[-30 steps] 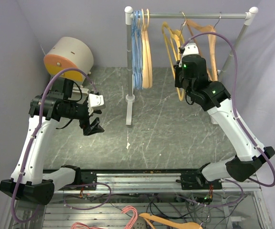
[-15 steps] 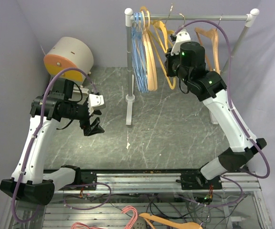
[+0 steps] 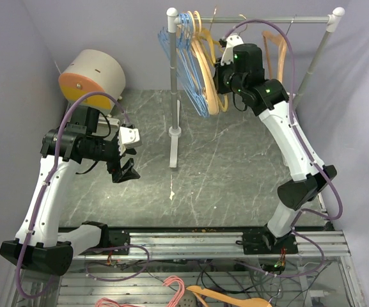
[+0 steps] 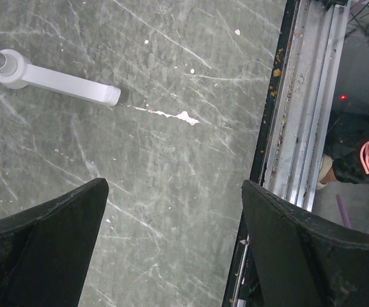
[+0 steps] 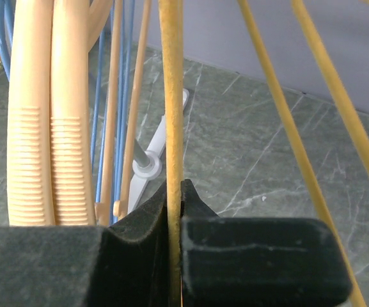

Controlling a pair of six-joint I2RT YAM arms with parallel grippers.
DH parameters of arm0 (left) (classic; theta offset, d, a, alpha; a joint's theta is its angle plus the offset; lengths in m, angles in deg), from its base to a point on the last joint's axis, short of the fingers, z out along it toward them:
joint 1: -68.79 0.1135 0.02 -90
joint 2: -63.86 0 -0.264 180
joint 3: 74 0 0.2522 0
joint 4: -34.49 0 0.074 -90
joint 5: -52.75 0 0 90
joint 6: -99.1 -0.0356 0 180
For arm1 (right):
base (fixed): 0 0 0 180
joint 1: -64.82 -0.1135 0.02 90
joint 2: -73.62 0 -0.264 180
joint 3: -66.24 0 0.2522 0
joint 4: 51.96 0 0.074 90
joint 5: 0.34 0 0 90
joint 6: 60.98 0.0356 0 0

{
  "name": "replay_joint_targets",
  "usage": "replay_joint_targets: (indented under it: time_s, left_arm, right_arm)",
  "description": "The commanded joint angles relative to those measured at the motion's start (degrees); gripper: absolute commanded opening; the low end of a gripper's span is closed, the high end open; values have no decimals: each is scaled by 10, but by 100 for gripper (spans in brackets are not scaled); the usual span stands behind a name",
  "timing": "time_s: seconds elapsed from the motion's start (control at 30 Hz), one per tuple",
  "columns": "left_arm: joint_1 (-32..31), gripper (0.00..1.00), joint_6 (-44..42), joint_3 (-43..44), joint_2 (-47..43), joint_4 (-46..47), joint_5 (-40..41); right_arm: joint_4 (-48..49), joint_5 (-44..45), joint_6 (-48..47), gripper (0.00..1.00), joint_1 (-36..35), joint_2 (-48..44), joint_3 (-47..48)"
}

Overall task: Organize the hangers
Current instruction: Place the hanger at the clothesline, then reset both arms

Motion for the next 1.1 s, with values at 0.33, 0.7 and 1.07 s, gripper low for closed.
replay_joint_targets:
  time_s: [0.33,0.7,1.07]
  left_arm:
    - [6,97,-35,-6,-3,-13,-6]
    - [7,97,78,90,-10,20,112]
    - [35,97,133,101,-39,41,146]
  right_arm:
    - [61,-50,22,0,4,-66,-142]
    - [341,-22,41,100,-8,-345,-392]
    - [247,128,236,100,-11,-454,-424]
